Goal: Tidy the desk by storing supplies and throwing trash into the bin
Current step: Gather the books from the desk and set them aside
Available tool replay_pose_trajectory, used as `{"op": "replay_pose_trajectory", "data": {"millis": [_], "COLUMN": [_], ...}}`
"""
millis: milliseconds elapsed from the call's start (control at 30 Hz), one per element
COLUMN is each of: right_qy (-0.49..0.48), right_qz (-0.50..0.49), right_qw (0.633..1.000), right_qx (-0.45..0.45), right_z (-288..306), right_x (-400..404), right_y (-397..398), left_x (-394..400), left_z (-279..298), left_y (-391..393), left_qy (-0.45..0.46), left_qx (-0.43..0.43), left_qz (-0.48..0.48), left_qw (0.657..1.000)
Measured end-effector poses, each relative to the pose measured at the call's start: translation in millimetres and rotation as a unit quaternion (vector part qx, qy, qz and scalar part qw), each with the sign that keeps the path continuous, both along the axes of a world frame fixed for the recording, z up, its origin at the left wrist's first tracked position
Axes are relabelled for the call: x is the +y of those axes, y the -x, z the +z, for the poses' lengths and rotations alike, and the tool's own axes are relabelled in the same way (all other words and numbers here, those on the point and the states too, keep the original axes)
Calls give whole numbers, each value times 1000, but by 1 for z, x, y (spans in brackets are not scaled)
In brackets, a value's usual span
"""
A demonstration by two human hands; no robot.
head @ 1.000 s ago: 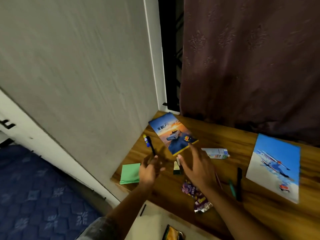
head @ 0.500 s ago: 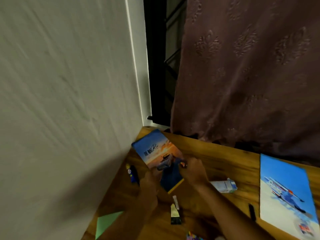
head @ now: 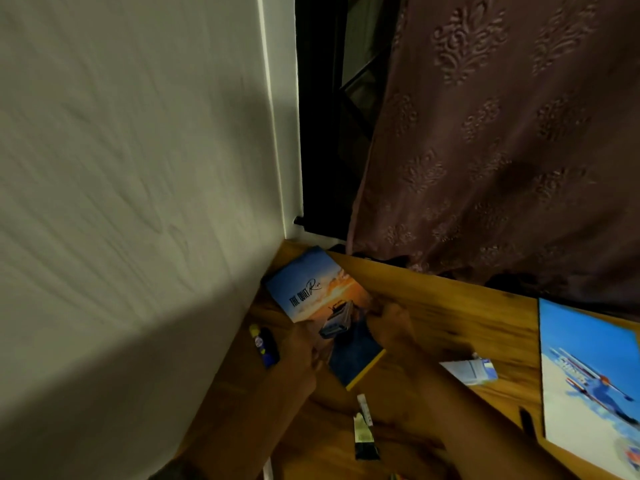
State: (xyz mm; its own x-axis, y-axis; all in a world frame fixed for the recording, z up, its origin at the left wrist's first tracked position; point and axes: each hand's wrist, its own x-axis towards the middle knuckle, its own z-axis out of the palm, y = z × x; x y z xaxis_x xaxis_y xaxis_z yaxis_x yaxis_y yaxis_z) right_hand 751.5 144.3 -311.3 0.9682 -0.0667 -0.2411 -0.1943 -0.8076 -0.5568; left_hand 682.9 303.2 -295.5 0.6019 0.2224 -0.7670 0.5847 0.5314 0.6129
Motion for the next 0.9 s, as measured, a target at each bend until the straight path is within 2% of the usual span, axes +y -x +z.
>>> {"op": "replay_pose_trajectory", "data": {"millis": [200, 367, 467, 567, 700, 833, 900], "right_qy": [-112, -149, -205, -245, -309, -310, -299], "right_qz": [-91, -168, -230, -220, -174, -148, -153], "right_qw": [989, 974, 951, 943, 935, 939, 941], "right_qx": [25, -16, -33, -51, -5, 21, 32], "right_z": [-7, -4, 7, 22, 31, 43, 44], "right_x": [-7, -16, -29, -45, -63, -77, -85], "right_y": [1, 6, 22, 50, 95, 149, 175], "left_x": [4, 0, 6, 15, 31, 36, 29], "left_z": [-3, 11, 22, 31, 30, 27, 32], "left_y": [-7, -3, 11, 41, 83, 121, 137], "left_qy": [-17, -14, -9, -27, -59, -88, -117], "left_qx": [20, -36, -72, -104, -111, -108, -110], "left_qz": [-13, -14, -44, -97, -195, -266, -262], "left_qw": [1000, 999, 996, 990, 973, 954, 952]}}
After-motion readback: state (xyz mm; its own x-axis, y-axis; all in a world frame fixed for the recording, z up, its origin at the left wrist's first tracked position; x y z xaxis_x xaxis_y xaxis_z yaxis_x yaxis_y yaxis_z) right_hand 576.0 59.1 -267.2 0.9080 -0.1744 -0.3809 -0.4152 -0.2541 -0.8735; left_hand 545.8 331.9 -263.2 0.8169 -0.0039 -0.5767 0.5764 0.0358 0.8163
